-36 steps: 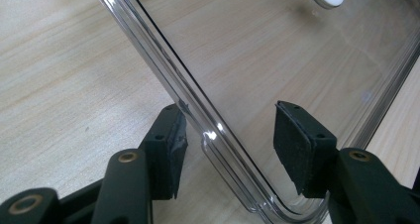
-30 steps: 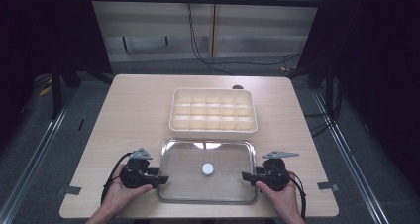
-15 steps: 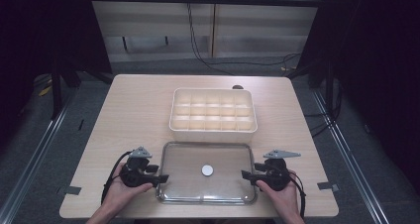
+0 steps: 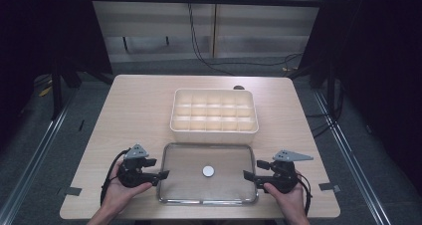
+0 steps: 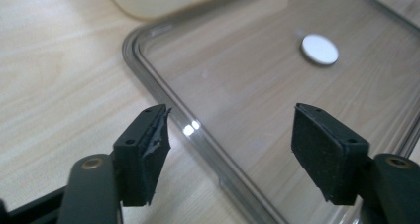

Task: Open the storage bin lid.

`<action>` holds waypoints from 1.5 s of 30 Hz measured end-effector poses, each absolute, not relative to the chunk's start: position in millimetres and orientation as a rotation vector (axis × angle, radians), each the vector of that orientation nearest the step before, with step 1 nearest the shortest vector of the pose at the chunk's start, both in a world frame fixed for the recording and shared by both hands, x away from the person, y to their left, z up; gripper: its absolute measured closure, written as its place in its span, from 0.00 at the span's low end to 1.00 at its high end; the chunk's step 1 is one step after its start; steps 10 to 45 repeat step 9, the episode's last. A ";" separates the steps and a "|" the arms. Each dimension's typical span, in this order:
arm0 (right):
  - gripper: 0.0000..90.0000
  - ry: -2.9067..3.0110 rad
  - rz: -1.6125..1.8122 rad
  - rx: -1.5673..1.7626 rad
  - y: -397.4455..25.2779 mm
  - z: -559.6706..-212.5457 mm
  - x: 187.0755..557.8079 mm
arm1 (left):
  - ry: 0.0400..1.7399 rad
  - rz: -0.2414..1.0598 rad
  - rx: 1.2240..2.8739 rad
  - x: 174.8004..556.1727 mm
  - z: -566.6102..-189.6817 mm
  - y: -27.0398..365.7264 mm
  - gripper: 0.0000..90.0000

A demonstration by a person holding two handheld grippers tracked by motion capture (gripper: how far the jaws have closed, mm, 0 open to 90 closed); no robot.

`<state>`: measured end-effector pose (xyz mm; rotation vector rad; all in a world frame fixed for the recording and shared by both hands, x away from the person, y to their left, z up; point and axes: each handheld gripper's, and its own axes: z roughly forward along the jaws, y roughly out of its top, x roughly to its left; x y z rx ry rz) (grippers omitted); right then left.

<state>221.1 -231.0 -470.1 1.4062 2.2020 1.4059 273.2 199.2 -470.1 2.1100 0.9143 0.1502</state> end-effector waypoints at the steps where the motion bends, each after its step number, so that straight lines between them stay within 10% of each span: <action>1: 0.26 2.173 1.435 1.392 -233.7 -464.9 216.4 | 0.886 0.185 2.102 269.1 -466.3 200.1 0.33; 45: 0.23 2.049 1.417 1.392 -252.5 -451.9 206.6 | 0.868 0.225 2.020 259.6 -456.0 218.6 0.26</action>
